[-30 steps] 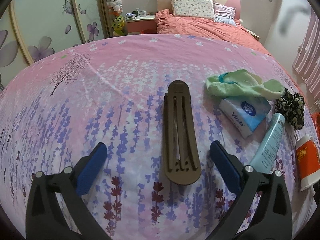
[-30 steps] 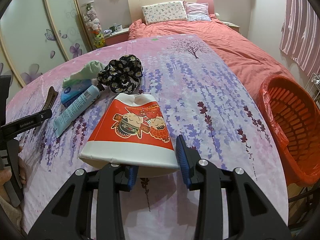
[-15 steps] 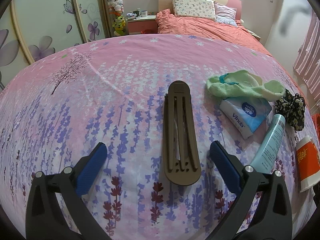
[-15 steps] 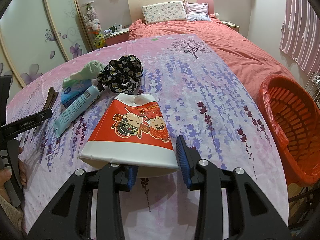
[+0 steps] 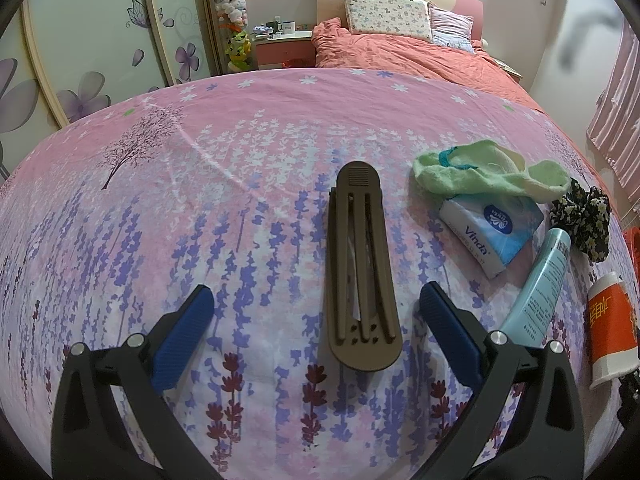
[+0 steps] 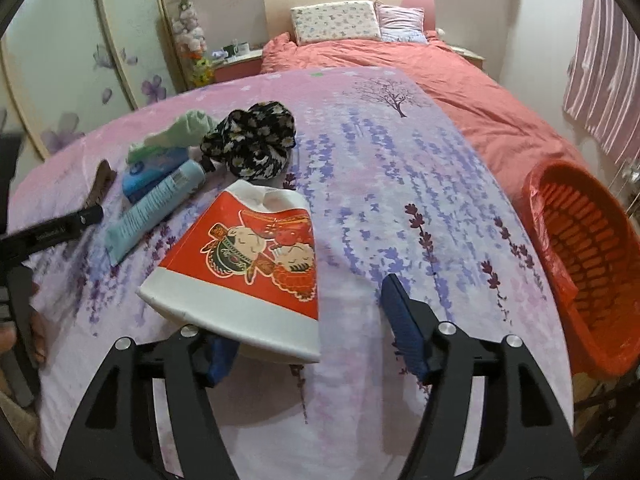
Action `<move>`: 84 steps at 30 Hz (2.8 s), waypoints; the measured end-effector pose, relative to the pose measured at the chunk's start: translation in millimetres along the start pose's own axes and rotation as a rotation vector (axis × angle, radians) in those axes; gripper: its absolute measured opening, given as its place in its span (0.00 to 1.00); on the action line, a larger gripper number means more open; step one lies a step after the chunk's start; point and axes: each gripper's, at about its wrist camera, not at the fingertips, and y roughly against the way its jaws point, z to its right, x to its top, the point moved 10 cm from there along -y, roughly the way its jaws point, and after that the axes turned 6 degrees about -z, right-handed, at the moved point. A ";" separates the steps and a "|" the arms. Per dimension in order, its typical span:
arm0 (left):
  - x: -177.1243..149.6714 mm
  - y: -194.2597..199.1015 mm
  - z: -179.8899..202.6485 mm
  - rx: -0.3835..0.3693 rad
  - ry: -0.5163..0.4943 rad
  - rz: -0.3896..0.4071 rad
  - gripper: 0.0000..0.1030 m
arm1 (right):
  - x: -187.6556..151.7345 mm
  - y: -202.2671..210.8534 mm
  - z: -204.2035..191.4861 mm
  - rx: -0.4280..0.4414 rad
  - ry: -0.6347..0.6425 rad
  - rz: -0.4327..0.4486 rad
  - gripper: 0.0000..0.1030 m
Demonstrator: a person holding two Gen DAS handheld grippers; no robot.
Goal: Collect trash
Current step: 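Grasp the brown hair clip with the left tool while the right tool grasps the red paper cup, then carry the hair clip and paper cup over the orange basket and release both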
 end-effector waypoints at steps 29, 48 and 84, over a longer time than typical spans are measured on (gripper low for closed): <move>9.9 4.5 21.6 -0.039 -0.078 0.038 0.64 | -3.9 8.4 13.6 0.041 -0.083 0.029 0.17; 3.9 31.5 25.0 -0.046 -0.096 0.098 0.32 | 9.5 38.4 24.3 0.039 -0.091 0.132 0.06; -18.3 215.8 335.1 -0.464 -0.432 0.280 0.32 | 34.8 162.0 224.7 -0.069 -0.349 0.382 0.06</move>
